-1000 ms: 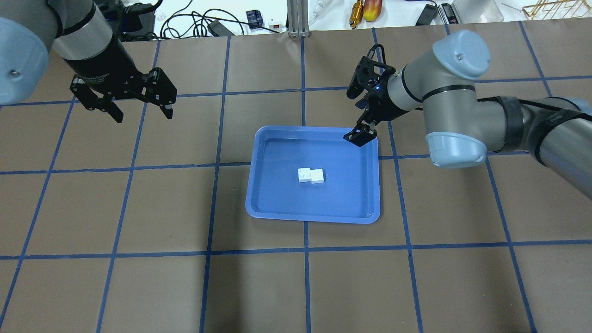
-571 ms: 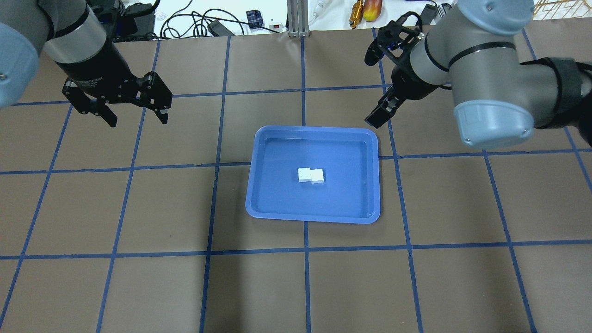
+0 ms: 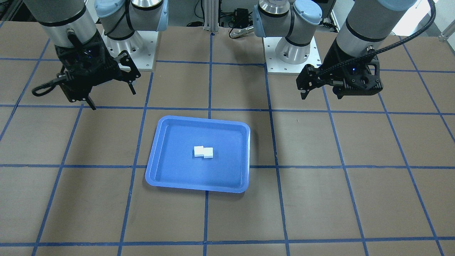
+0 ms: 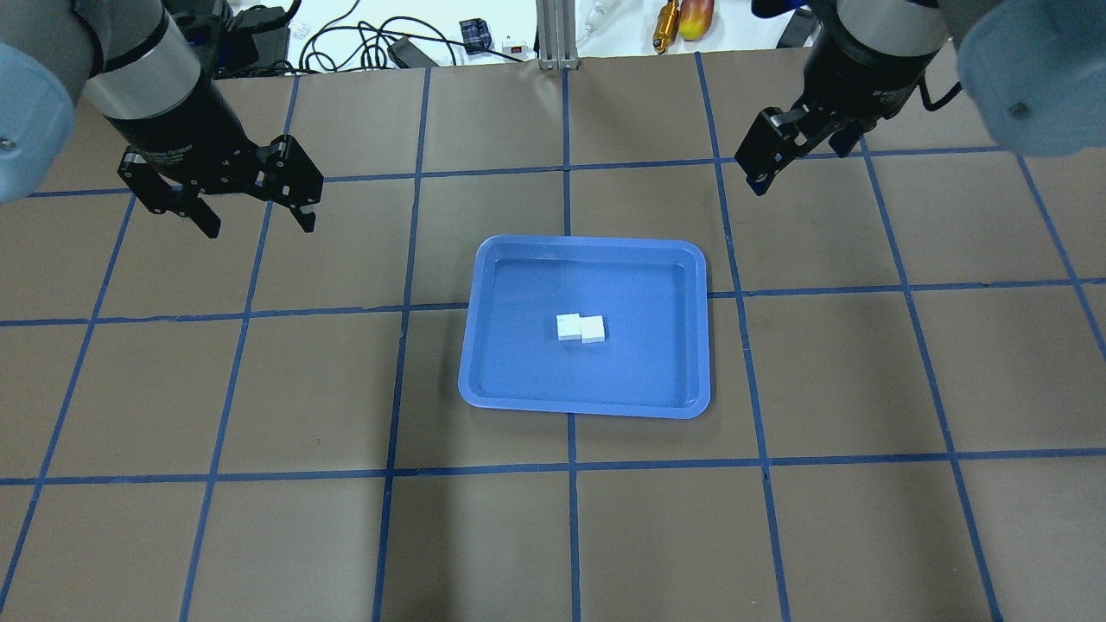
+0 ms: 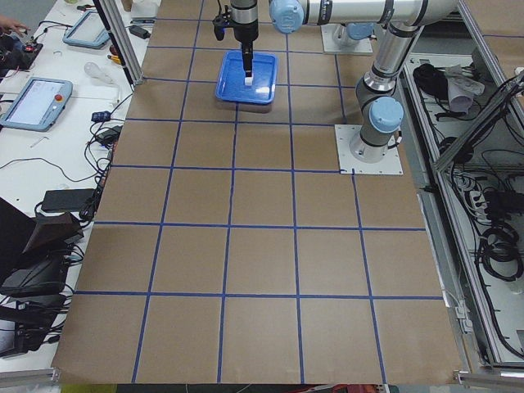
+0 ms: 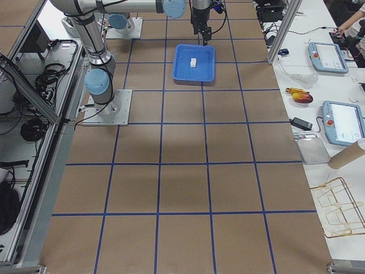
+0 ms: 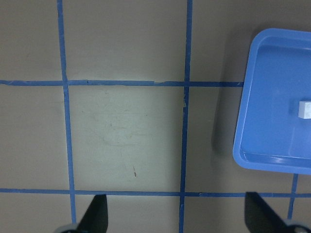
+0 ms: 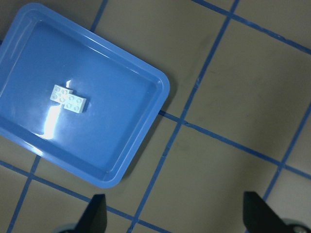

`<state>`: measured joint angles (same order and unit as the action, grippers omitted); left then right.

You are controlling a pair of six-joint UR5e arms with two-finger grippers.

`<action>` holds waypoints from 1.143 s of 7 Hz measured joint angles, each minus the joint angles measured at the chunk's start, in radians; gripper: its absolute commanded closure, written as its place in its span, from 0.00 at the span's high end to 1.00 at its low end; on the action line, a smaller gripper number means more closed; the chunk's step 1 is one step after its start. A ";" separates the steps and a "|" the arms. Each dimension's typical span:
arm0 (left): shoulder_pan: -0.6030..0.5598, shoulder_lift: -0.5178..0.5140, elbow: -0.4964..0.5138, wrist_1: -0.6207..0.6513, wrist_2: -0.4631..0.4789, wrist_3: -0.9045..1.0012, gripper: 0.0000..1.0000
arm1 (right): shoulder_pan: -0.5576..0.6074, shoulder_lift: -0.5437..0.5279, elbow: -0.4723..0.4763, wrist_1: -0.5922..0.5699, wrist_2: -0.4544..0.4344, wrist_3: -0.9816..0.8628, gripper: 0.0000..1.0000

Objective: Assemble white blocks and place on blue tray

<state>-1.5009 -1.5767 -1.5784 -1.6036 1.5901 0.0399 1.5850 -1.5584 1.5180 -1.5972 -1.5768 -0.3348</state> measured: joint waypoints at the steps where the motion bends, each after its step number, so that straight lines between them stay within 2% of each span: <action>1: 0.001 0.000 0.000 0.001 0.001 0.000 1.00 | 0.001 -0.003 -0.027 0.054 -0.054 0.114 1.00; 2: 0.001 0.000 0.000 0.003 0.001 0.000 1.00 | 0.003 -0.005 -0.037 0.085 -0.062 0.208 1.00; 4: 0.003 0.000 0.003 0.005 0.001 0.000 1.00 | 0.006 -0.005 -0.033 0.085 -0.017 0.348 1.00; 8: 0.004 0.003 0.004 0.005 0.003 0.002 1.00 | 0.007 0.001 -0.030 0.048 -0.003 0.394 1.00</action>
<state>-1.4971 -1.5740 -1.5743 -1.5984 1.5931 0.0414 1.5921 -1.5574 1.4881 -1.5489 -1.5795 0.0593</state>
